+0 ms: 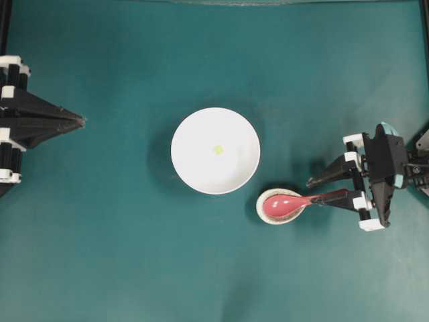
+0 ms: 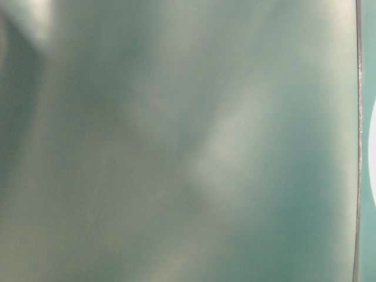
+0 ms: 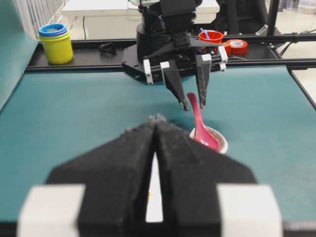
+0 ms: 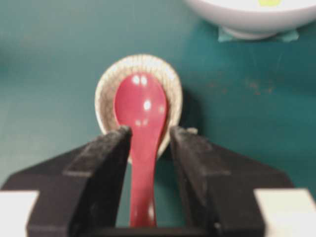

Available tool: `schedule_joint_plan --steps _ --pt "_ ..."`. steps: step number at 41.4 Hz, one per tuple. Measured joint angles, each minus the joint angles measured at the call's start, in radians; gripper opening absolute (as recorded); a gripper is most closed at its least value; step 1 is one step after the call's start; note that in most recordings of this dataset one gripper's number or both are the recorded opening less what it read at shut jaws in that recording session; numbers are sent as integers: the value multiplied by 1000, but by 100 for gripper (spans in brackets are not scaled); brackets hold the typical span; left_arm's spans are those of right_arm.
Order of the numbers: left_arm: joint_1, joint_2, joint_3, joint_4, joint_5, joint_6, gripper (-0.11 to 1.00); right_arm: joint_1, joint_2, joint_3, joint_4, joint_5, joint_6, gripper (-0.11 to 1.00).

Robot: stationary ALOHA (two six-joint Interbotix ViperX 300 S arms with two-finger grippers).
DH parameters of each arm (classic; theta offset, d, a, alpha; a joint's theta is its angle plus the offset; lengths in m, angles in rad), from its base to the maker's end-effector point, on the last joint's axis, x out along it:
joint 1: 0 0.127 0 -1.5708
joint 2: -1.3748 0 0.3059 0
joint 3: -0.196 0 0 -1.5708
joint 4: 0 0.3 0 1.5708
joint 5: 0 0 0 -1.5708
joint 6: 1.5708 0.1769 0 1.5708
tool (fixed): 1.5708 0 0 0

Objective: Scoop the yellow hexagonal prism block from the bowl with a spoon using the right arm.
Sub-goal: 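Close the right gripper on the red spoon handle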

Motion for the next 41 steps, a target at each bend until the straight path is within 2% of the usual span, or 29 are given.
schedule_joint_plan --steps 10,25,41 --pt "14 0 0 0 20 0 1 21 48 15 0 -48 -11 46" --pt "20 0 -2 0 29 0 1 21 57 37 0 -66 -77 46" --pt "20 -2 0 0 37 -3 1 35 106 29 0 -66 -80 46"
